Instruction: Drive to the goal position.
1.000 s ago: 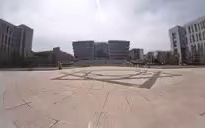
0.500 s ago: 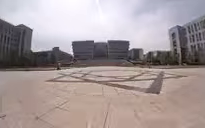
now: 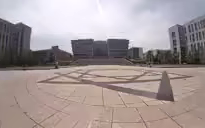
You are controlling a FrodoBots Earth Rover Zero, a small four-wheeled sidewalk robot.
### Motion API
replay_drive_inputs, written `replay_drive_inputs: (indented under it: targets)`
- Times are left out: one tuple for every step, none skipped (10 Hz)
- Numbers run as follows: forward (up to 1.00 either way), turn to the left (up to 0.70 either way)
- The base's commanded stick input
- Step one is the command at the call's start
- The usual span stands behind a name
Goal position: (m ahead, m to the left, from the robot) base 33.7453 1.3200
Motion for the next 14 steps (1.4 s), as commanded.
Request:
replay_drive_inputs:
  targets:
    - [1.0, 0.0]
    - [1.0, 0.0]
    - [1.0, 0.0]
    - [1.0, 0.0]
    - [1.0, 0.0]
    - [1.0, 0.0]
    - [1.0, 0.0]
    - [1.0, 0.0]
    - [1.0, 0.0]
    - [1.0, 0.0]
    - [1.0, 0.0]
    - [1.0, 0.0]
    - [1.0, 0.0]
    - [1.0, 0.0]
